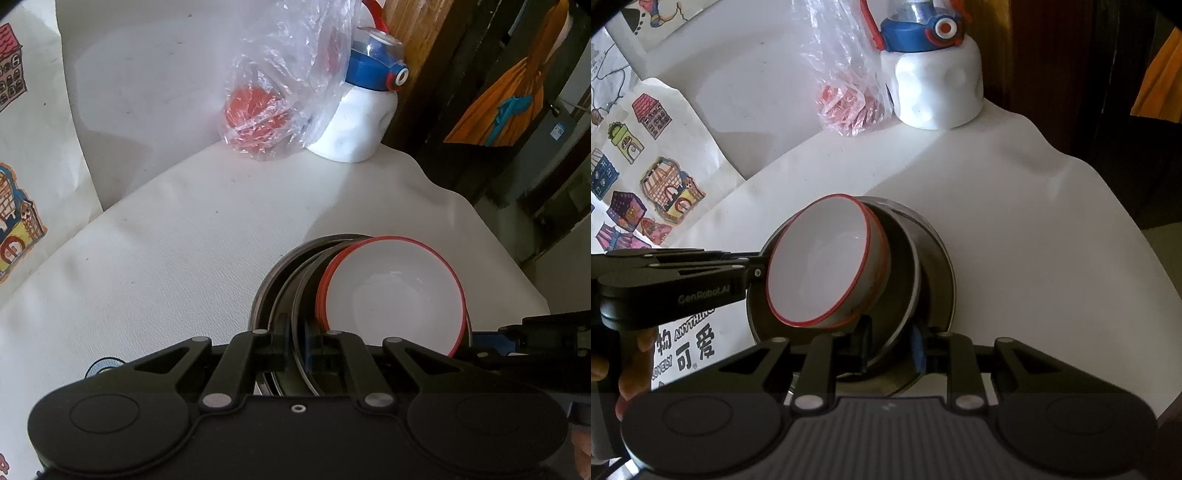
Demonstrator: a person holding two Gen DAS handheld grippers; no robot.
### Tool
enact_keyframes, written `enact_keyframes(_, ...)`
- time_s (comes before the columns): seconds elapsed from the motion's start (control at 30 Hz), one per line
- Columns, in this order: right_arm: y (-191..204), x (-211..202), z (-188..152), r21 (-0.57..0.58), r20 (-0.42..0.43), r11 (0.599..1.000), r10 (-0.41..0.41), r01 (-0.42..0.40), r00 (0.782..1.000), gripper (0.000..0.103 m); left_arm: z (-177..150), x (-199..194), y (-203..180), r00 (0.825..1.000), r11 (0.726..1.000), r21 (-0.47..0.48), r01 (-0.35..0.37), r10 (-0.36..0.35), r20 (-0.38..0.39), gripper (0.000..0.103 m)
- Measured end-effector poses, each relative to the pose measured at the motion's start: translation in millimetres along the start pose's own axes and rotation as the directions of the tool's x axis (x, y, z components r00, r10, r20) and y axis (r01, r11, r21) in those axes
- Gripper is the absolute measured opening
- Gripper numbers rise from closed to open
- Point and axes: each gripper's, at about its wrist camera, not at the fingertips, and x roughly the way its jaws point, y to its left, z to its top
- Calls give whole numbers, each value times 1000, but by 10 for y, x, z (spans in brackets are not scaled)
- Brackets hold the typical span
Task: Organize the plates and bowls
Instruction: 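Lower the bowl stack with both grippers onto the steel plate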
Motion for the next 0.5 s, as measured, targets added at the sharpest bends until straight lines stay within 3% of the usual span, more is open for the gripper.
enact_keyframes(0.5, 24, -1, -7, 4, -5, 1000, -29, 29, 1000, 32, -12, -3, 22, 1000, 1000, -18, -6, 6, 7, 13)
